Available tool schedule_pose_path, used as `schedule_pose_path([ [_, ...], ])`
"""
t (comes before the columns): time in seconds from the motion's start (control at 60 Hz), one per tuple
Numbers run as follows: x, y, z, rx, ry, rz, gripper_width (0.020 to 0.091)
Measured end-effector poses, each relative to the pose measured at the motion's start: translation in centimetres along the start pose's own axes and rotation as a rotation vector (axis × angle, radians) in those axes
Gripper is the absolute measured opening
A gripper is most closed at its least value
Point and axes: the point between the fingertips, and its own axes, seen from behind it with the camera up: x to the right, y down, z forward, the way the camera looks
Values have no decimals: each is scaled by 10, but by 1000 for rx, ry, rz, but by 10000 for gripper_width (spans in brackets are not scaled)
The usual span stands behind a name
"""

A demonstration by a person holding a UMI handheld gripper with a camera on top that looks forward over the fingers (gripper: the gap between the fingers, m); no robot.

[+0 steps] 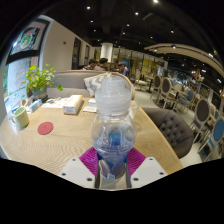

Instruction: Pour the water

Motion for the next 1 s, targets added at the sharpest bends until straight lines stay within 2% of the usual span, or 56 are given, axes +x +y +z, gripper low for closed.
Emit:
schedule_pose_path([
  [0.15,-6,-35,-9,24,104,-145,347],
  [0.333,-43,-126,-29,85,252,-409,347],
  [0.517,-134,-222,-39,185,405,-855,349],
  [0.6,-188,-250,-34,215,453,-1051,349],
  [0.783,-284,-271,-6,213,571,-1490,346],
  [1.0,-341,-258,32,140,665,-1953,347],
])
